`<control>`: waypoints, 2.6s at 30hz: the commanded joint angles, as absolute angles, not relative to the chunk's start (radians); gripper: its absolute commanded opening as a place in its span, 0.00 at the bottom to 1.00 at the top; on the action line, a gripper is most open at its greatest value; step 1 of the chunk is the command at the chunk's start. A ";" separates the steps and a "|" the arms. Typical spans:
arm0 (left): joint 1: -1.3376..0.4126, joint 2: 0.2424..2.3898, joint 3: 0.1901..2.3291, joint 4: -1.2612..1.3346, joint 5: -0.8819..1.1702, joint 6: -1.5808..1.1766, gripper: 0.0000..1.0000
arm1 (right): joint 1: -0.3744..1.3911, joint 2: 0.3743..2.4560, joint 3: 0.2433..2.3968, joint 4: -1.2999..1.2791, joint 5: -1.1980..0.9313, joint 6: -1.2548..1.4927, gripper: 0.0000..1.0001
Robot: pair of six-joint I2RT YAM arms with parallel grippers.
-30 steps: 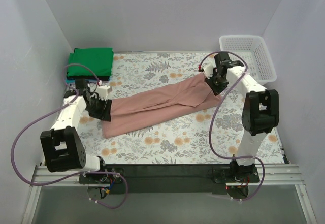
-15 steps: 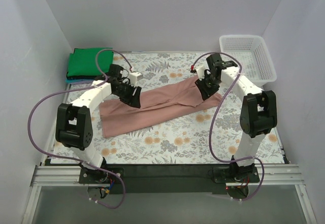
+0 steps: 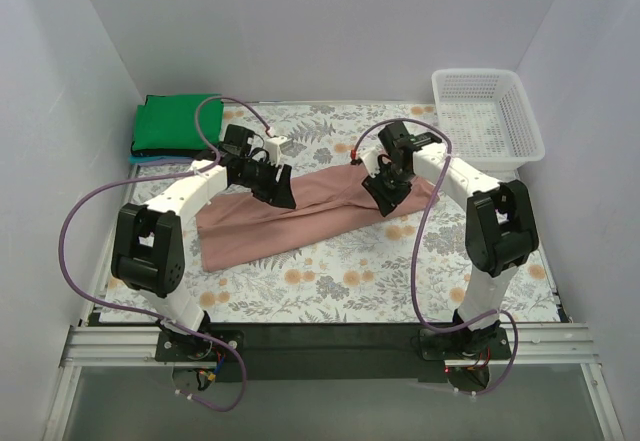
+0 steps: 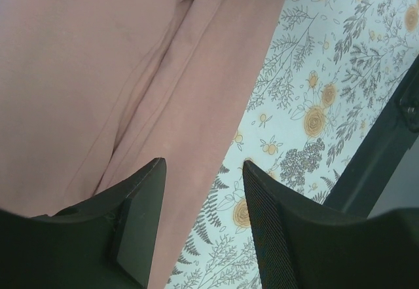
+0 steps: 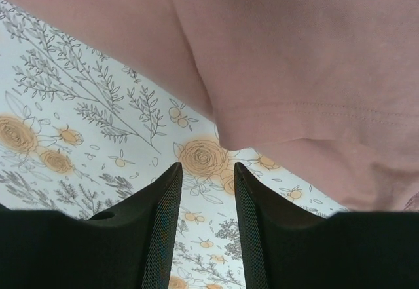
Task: Fold and stack the t-shirts
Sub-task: Fold the tshirt
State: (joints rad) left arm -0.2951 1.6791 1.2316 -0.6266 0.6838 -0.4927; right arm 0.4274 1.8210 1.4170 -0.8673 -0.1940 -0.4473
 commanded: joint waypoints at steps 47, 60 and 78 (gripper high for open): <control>-0.793 2.105 1.387 0.210 0.672 -0.097 0.42 | 0.089 2.123 1.856 -0.917 -0.241 -0.166 0.44; -0.793 2.146 1.427 0.226 0.657 -0.107 0.39 | 0.083 2.125 1.832 -0.917 -0.248 -0.175 0.43; -0.792 2.154 1.420 0.235 0.624 -0.127 0.21 | 0.081 2.140 1.825 -0.917 -0.262 -0.179 0.41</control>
State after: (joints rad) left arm -0.7887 2.1700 1.4017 0.2180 0.6350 -0.1249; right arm 0.0853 2.1365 1.8168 -0.9009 -0.2428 -0.1822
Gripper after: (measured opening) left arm 0.238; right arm 0.412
